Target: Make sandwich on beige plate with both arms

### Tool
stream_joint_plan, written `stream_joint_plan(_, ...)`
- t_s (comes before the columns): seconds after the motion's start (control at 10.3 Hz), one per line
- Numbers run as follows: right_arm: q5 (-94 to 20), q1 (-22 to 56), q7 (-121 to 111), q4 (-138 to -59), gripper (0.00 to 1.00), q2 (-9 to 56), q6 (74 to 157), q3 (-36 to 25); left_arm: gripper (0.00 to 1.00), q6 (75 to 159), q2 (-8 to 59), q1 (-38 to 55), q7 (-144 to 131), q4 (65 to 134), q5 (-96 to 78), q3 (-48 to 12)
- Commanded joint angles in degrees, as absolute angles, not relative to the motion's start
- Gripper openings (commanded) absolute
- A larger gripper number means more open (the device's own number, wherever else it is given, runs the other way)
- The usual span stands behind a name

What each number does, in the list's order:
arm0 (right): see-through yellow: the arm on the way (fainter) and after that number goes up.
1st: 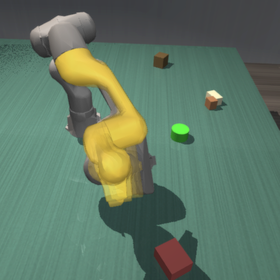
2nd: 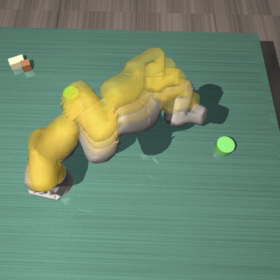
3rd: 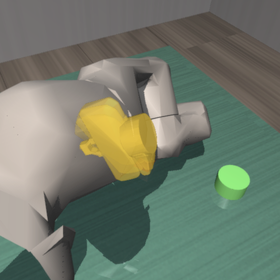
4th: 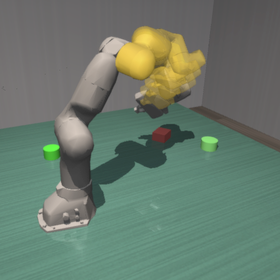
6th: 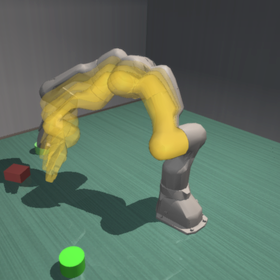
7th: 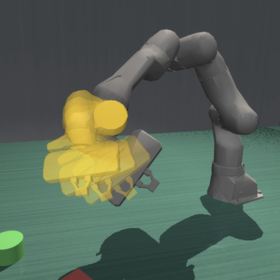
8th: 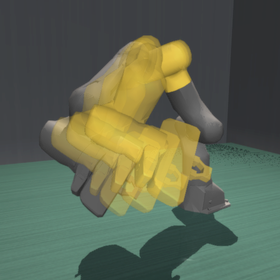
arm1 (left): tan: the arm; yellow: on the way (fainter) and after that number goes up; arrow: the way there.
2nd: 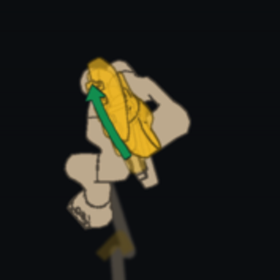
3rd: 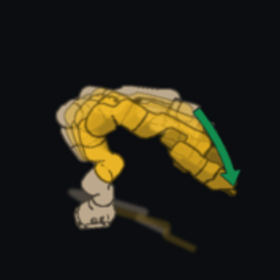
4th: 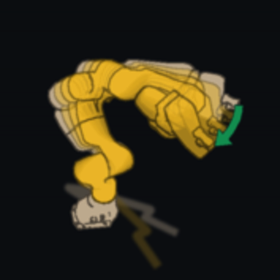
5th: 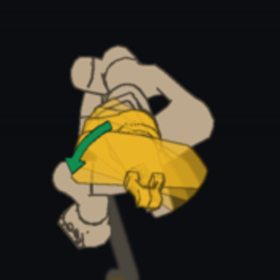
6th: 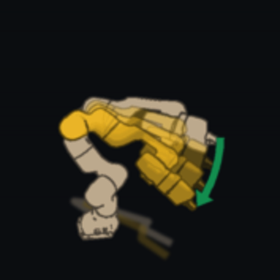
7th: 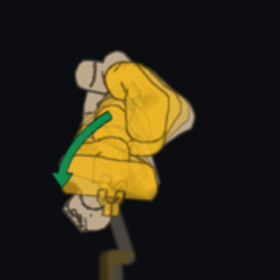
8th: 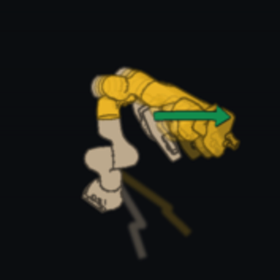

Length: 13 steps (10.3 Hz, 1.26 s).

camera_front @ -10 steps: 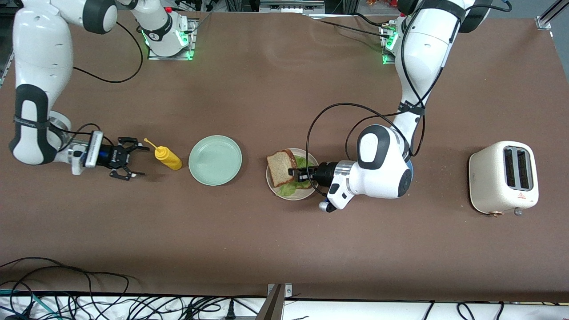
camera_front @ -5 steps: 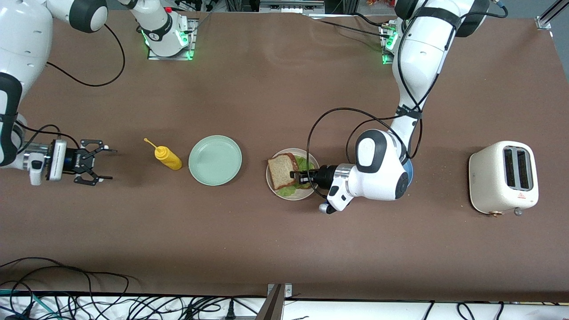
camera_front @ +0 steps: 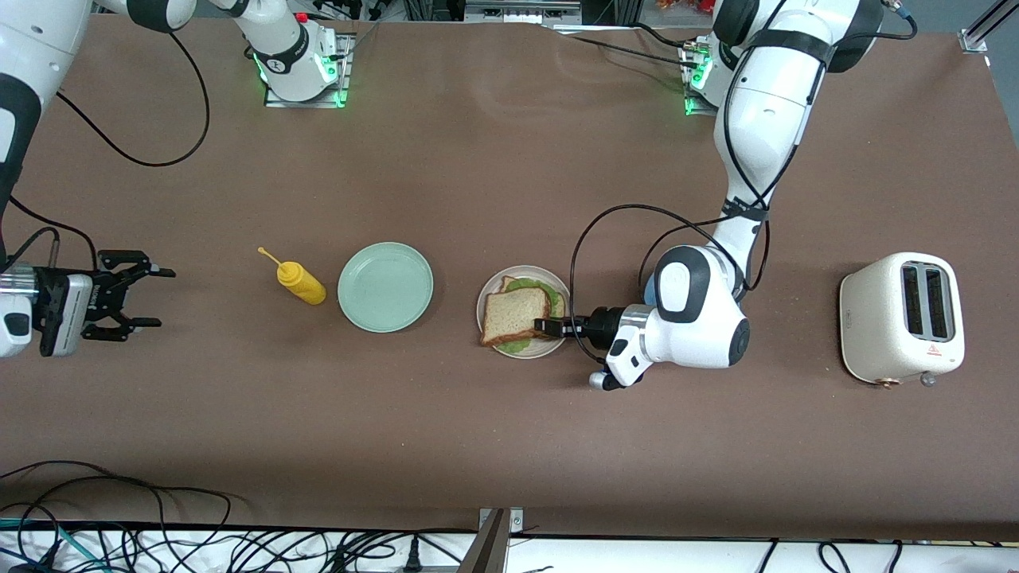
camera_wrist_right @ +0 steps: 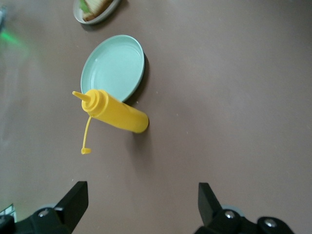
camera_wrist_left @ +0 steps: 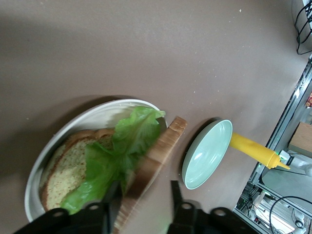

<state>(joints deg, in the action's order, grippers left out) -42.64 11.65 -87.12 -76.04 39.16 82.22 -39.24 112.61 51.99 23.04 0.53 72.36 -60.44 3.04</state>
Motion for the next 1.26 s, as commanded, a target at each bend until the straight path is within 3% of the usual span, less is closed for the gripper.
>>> stream_joint_plan(0.0,-32.5,15.3,-73.9,-73.0,1.0,34.8,81.1,-39.8,0.74,112.7,51.6,23.0,2.4,73.2,-61.8,3.0)
stream_joint_plan(0.19,-21.0,19.7,-58.6,-72.5,1.0,29.7,80.5,-38.2,0.76,112.5,51.5,22.8,2.4,73.5,-61.7,3.1)
stream_joint_plan(0.39,-10.7,17.2,-49.3,-73.0,1.0,24.4,80.9,-29.1,0.78,112.4,51.1,21.5,2.2,73.3,-61.6,3.2)
stream_joint_plan(0.58,-2.8,11.8,-30.9,-77.7,1.0,17.3,80.9,-16.4,1.0,112.0,50.5,19.7,1.8,73.3,-61.6,3.3)
stream_joint_plan(0.68,-1.4,8.2,-24.4,-81.0,1.0,14.4,81.4,-11.4,1.0,111.8,50.5,19.4,1.6,73.4,-61.4,3.5)
stream_joint_plan(0.97,-1.4,7.0,-3.7,-95.6,1.0,2.7,88.6,-8.3,1.0,109.5,48.3,19.0,0.7,73.3,-44.0,4.8)
stream_joint_plan(1.16,-2.1,3.8,-0.2,-98.6,1.0,0.4,92.3,-7.2,1.0,105.3,47.0,17.2,0.7,72.8,-33.3,4.8)
